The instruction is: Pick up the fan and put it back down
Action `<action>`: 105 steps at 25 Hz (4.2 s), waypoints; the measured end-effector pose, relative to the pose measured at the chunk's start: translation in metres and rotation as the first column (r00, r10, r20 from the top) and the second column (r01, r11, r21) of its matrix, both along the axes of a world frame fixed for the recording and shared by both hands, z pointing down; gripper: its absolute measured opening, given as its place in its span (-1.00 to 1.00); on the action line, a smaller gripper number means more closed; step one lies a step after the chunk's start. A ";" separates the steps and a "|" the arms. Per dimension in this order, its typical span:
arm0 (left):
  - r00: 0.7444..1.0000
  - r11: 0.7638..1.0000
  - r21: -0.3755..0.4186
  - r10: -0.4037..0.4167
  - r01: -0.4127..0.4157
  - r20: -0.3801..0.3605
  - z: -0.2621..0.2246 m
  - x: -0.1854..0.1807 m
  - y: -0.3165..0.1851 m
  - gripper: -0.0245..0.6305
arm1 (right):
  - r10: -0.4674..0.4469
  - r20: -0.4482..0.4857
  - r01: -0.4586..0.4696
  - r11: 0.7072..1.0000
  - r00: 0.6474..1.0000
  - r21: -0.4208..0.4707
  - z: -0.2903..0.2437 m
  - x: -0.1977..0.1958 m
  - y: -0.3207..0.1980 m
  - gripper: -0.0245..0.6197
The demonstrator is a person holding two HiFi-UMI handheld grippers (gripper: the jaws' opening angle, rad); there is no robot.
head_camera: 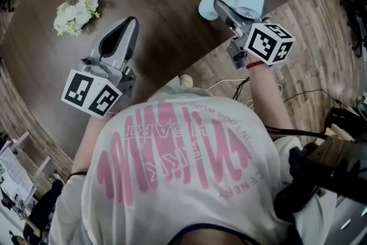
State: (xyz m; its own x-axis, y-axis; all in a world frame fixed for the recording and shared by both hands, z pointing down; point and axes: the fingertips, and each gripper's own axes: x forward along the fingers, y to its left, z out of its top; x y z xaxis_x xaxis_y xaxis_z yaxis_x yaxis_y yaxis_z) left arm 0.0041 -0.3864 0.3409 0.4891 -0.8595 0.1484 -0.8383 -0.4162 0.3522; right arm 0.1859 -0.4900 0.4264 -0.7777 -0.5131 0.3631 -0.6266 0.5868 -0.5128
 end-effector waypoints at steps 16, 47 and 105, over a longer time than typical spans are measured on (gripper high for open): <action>1.000 1.000 -0.005 -0.009 0.009 0.001 0.000 -0.005 0.002 -0.87 | -0.022 -0.059 0.021 1.000 0.998 -0.017 0.011 -0.004 0.003 -0.29; 1.000 0.999 -0.017 -0.027 0.027 -0.003 0.008 -0.003 0.007 -0.87 | -0.087 -0.179 0.094 0.995 0.980 0.029 0.019 -0.020 0.007 -0.28; 0.999 0.998 0.043 -0.046 0.044 0.029 -0.019 0.005 0.058 -0.87 | -0.046 -0.251 0.076 0.991 0.967 0.110 0.024 -0.023 0.044 0.01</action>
